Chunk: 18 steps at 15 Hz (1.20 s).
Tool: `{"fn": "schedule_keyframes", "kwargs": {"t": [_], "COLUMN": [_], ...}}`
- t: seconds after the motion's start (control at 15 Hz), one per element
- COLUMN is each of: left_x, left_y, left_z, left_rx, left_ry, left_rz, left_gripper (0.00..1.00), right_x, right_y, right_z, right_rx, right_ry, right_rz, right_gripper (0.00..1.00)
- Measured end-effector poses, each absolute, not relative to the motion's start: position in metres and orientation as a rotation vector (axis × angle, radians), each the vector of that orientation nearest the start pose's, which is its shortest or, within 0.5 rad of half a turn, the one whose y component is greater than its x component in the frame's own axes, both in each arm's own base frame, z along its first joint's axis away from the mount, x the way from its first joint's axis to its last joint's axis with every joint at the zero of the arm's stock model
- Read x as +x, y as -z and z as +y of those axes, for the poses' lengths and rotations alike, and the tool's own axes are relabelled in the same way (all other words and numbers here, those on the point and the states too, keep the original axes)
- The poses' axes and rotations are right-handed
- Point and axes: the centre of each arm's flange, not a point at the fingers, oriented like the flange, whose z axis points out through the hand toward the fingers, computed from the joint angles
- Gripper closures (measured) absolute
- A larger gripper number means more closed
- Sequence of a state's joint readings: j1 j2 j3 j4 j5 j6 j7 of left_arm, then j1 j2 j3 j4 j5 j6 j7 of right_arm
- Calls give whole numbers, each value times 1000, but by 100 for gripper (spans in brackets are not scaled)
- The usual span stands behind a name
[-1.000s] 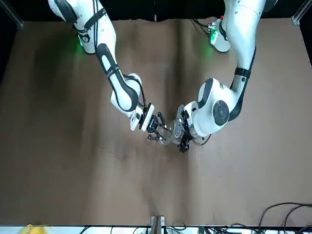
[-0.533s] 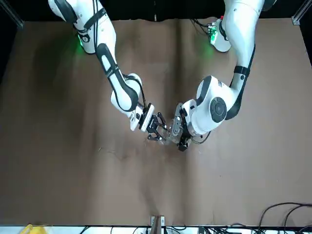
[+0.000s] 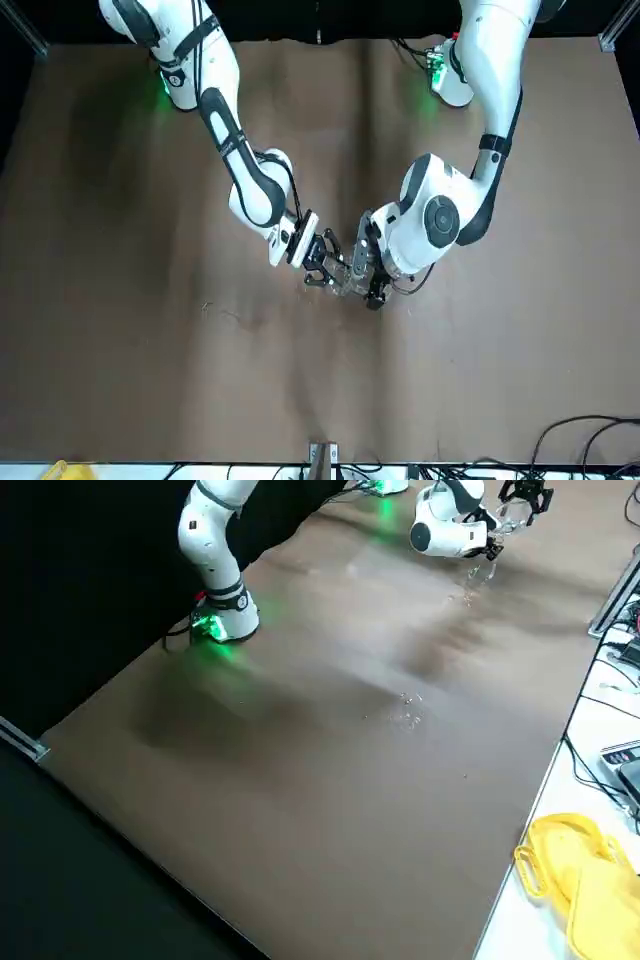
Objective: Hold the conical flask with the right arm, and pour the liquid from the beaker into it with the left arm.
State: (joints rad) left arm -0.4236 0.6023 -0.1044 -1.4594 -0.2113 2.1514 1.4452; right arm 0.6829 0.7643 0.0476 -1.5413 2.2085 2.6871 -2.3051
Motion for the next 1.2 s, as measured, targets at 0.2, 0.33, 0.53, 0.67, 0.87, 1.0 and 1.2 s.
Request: {"fn": "schedule_keyframes", "kwargs": {"t": [0.2, 0.33, 0.53, 0.67, 0.87, 1.0, 1.2], "left_x": [625, 622, 619, 619, 617, 616, 616], "left_y": [-346, -351, -354, -353, -352, -352, -352], "left_z": [-362, -366, -369, -368, -368, -370, -371], "left_rx": [-1989, -1980, -1976, -1969, -1960, -1956, -1960], "left_ry": [302, 308, 298, 276, 259, 258, 252], "left_rz": [2616, 2616, 2621, 2625, 2630, 2633, 2631], "left_gripper": [2, 2, 2, 2, 2, 2, 2], "right_x": [545, 546, 546, 546, 546, 546, 545], "right_y": [-204, -204, -204, -204, -205, -205, -204], "right_z": [449, 449, 449, 449, 449, 449, 450], "right_rx": [-1934, -1935, -1936, -1936, -1937, -1937, -1937], "right_ry": [1152, 1152, 1153, 1153, 1154, 1154, 1153], "right_rz": [-1019, -1018, -1017, -1016, -1016, -1016, -1017], "right_gripper": [61, 61, 61, 61, 61, 61, 61]}}
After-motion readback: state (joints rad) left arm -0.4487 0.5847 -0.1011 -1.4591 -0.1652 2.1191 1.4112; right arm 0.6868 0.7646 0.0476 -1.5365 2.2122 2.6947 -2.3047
